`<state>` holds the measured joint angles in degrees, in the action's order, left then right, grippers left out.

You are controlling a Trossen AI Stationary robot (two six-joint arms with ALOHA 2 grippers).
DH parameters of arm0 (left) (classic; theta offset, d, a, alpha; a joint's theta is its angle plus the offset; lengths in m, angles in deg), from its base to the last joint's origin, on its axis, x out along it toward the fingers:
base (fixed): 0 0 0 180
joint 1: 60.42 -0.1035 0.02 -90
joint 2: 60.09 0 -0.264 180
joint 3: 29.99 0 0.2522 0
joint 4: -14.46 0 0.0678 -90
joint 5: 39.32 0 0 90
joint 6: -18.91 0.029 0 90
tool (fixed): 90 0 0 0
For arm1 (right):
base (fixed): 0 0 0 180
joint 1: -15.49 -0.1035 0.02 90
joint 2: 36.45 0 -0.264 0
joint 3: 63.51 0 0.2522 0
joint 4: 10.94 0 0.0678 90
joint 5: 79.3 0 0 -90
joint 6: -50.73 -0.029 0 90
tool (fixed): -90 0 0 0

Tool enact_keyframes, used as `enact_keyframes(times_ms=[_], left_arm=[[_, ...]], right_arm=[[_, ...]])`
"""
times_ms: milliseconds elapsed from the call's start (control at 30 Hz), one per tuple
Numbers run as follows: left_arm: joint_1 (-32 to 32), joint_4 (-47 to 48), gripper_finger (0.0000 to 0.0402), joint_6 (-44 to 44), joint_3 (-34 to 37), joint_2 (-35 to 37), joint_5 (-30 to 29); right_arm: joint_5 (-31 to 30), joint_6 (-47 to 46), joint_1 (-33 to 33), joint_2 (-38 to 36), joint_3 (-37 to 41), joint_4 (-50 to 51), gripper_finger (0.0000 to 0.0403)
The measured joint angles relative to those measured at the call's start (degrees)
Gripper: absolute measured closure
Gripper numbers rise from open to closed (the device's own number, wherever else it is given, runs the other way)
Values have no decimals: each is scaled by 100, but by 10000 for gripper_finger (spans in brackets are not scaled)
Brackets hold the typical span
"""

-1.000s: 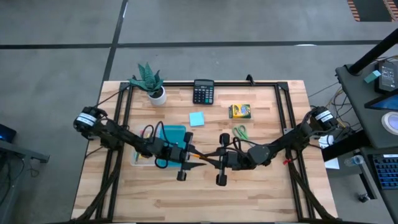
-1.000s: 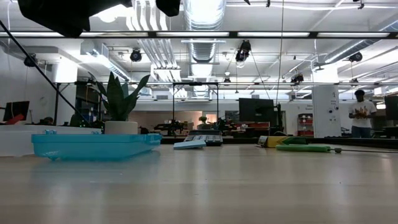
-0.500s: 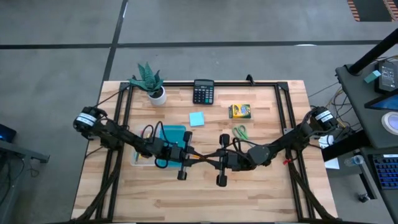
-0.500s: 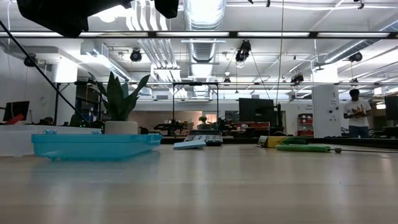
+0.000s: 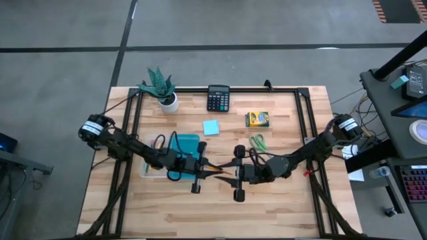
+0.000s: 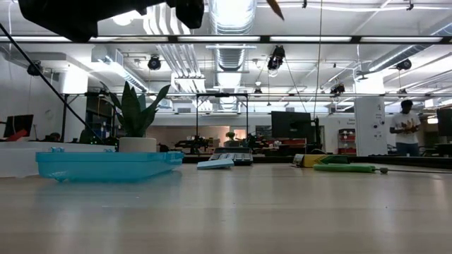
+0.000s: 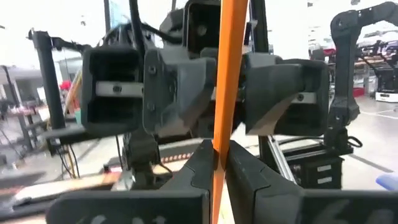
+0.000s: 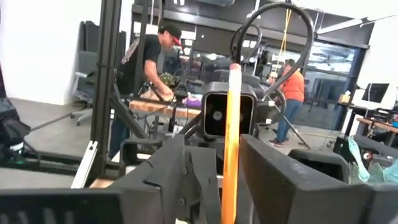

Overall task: Pack school essentials
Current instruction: Put the orange pencil into the blue supply box

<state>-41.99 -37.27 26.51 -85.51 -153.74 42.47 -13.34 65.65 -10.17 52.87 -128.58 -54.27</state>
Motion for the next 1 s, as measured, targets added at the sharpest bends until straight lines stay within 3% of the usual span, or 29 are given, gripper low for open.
enact_keyframes(times_ms=[133, 233, 467, 600, 900, 1000], left_arm=[[0, 645, 399, -315, 2, 39, -58], [0, 1701, 399, -809, 6, 287, -371], [-9, 5561, 397, -2899, -114, 1316, -2024], [-22, 7717, 394, -4409, -250, 1890, -2525], [-97, 11354, 391, -7491, -691, 2432, -2626], [-176, 12212, 390, -8095, -1007, 2480, -2213]], right_arm=[[-29, -250, -46, -225, 0, 562, 238], [-299, -567, -65, -541, 0, 1291, 236], [-720, -1317, -71, -1360, 0, 3374, 251], [-1061, -1586, -72, -1787, 0, 4458, 259], [-1794, -1987, -71, -2468, 0, 6286, 274], [-1861, -1919, -69, -2548, 0, 6546, 275]])
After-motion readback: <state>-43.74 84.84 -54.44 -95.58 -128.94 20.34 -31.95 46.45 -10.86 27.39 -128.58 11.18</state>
